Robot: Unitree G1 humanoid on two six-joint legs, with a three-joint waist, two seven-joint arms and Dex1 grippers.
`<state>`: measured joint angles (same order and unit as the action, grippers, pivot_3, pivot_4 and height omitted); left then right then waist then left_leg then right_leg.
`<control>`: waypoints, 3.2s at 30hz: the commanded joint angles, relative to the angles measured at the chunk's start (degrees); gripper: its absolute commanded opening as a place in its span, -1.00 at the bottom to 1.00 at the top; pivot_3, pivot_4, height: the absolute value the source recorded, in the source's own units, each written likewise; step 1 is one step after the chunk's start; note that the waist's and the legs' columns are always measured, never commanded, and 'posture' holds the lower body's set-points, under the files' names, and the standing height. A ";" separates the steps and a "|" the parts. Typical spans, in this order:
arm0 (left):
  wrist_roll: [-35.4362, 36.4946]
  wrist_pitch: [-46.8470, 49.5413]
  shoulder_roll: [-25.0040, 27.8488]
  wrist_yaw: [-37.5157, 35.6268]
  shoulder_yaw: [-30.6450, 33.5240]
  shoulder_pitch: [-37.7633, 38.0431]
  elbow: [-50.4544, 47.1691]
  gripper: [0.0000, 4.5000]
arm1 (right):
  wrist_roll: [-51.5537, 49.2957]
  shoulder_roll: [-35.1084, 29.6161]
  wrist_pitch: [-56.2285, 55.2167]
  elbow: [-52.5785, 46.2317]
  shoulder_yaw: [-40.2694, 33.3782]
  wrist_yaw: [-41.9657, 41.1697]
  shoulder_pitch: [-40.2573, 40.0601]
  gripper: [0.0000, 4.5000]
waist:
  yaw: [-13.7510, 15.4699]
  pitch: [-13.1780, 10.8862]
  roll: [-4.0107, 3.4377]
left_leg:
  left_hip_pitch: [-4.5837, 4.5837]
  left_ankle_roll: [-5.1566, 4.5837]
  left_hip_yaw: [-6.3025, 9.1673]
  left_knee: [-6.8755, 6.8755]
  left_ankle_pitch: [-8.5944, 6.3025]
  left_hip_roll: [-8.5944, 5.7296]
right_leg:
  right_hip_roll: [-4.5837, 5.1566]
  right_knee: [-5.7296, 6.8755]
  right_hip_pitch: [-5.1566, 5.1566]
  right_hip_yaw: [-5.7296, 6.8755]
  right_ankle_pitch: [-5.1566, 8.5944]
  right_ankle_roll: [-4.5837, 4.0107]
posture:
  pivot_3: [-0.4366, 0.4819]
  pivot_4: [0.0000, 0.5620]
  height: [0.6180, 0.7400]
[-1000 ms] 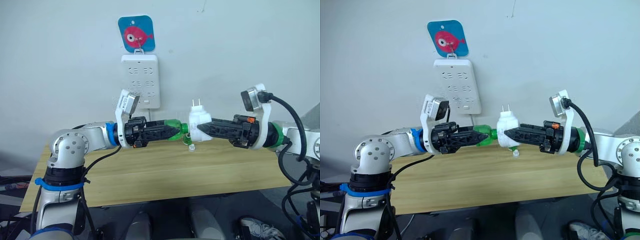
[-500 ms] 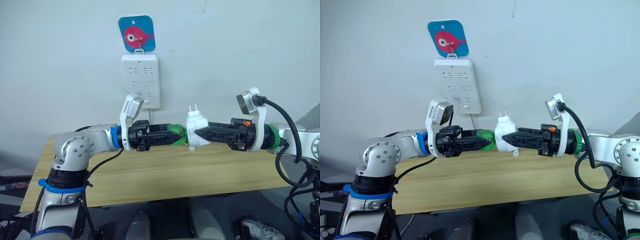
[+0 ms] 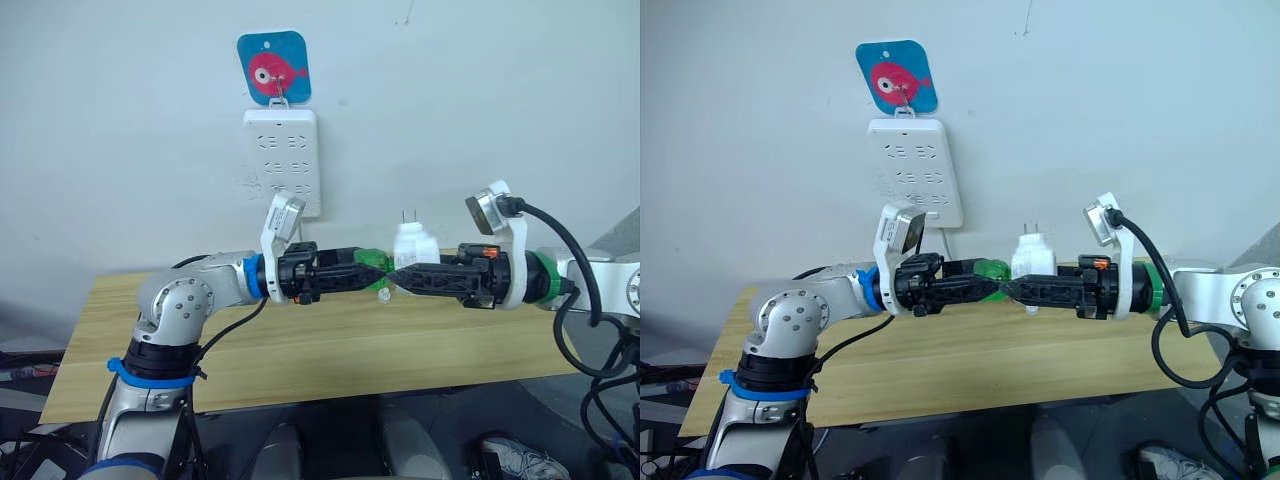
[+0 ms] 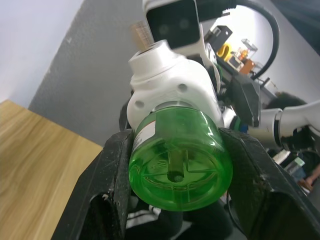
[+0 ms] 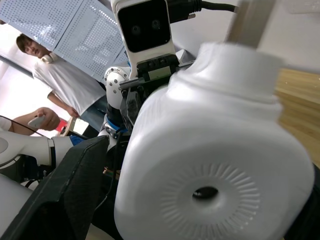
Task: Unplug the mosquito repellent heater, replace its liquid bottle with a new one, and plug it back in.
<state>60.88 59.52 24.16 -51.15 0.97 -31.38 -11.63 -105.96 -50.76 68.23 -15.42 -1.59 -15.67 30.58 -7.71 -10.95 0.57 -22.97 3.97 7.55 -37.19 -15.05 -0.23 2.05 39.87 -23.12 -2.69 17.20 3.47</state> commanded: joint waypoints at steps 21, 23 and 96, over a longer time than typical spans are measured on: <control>7.90 7.27 2.02 1.24 5.26 -3.31 3.82 0.01 | 55.28 -10.27 -24.72 -7.58 0.02 -38.25 -16.14 -0.47 | 1.03 0.05 0.06 | 0.07 0.03 -0.06 -0.17 0.01 -0.01 | 0.00 0.03 0.06 -0.02 0.02 0.05 | -0.42 -0.49 0.91; 8.62 8.50 3.02 0.23 5.01 -3.33 3.41 0.01 | 58.58 -7.39 -26.75 -2.92 1.24 -38.61 -11.58 -0.80 | 0.94 0.05 0.06 | 0.07 0.03 -0.04 -0.17 0.01 -0.01 | 0.00 0.03 0.06 -0.01 0.02 0.05 | -0.42 -0.49 0.91; 11.50 8.57 3.28 -1.28 3.87 -4.38 1.86 0.01 | 42.78 10.66 -4.38 -8.36 0.83 -32.05 1.88 -1.00 | -0.18 0.06 0.04 | 0.02 0.05 0.06 -0.14 0.02 -0.05 | 0.09 0.09 0.02 0.05 0.01 0.04 | -0.38 -0.48 0.91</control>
<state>70.19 69.80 27.83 -52.91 0.50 -33.56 -9.25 -60.85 -40.34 62.22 -20.43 -2.04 -47.11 32.90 -7.89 -10.89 0.61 -22.95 4.01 7.61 -37.33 -15.02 -0.28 2.15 39.96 -23.09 -2.64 17.21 3.51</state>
